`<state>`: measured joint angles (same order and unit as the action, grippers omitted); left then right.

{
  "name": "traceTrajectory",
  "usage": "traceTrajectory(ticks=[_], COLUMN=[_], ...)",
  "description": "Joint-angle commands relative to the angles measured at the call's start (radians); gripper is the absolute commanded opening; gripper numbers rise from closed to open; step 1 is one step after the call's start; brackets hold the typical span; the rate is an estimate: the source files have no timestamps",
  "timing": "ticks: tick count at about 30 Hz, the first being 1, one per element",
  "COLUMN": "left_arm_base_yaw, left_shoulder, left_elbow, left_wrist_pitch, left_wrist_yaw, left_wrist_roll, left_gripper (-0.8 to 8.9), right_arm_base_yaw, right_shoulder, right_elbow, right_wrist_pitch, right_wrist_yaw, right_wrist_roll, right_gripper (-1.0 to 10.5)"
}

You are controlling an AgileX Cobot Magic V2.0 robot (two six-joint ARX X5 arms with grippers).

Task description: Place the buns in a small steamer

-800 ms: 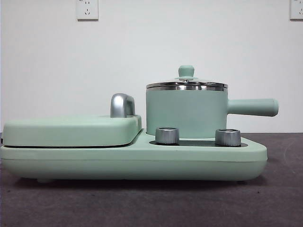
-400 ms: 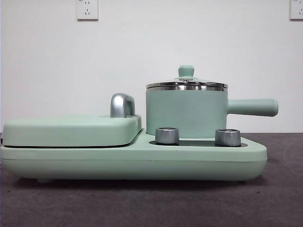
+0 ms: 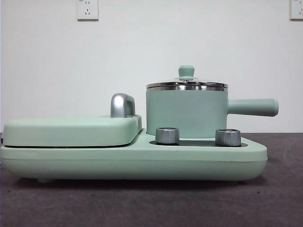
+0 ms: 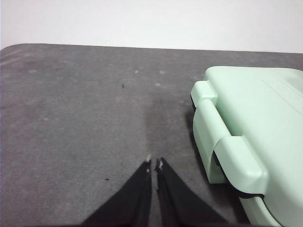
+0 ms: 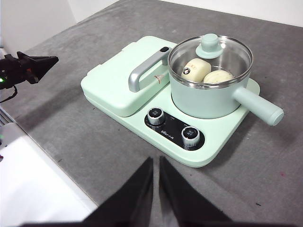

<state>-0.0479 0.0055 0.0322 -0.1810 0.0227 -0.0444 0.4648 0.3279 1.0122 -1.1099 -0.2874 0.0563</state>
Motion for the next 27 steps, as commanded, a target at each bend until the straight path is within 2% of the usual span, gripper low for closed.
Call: traceTrajectory(ticks=[1,8,13,14,17,22,25,27], left_arm_base_yaw=[0.002,0.002,0.002,0.002,0.002,0.002,0.002,0.002], left_shoulder=[-0.002,-0.002,-0.002,-0.002,-0.002,-0.002,-0.002,-0.002], left_elbow=[-0.019,-0.019,-0.019,-0.019,-0.019,-0.019,-0.019,-0.019], left_wrist_pitch=[-0.006,-0.006,-0.006,-0.006,-0.006,-0.006,-0.006,-0.006], left_wrist_yaw=[-0.002,-0.002,-0.002,-0.002,-0.002,-0.002,-0.002,-0.002], left_wrist_roll=[0.003,0.003,0.003,0.003,0.003,0.003,0.003,0.003], left_gripper=[0.22,0.21,0.22,0.22,0.22,0.22,0.22,0.22], right_arm_base_yaw=[0.006,-0.003,-0.122,-0.151,-0.254,-0.415,-0.468,-0.481], right_shoulder=[0.002,-0.005,-0.019,-0.028,-0.069,-0.143,-0.187,-0.216], right_elbow=[0.01,0.003,-0.086,-0.127,-0.313,-0.629,-0.774,-0.842], right_wrist_pitch=[0.01,0.018,0.089,0.15,0.388,0.8,0.945,0.998], right_wrist_yaw=[0.0,0.003,0.003,0.007,0.094,0.147,0.209,0.215], right_wrist_roll=[-0.005,-0.005,-0.017,-0.021,-0.087,-0.099,-0.098,-0.095], right_gripper=[0.2,0.2,0.2,0.2,0.2,0.2,0.2,0.2])
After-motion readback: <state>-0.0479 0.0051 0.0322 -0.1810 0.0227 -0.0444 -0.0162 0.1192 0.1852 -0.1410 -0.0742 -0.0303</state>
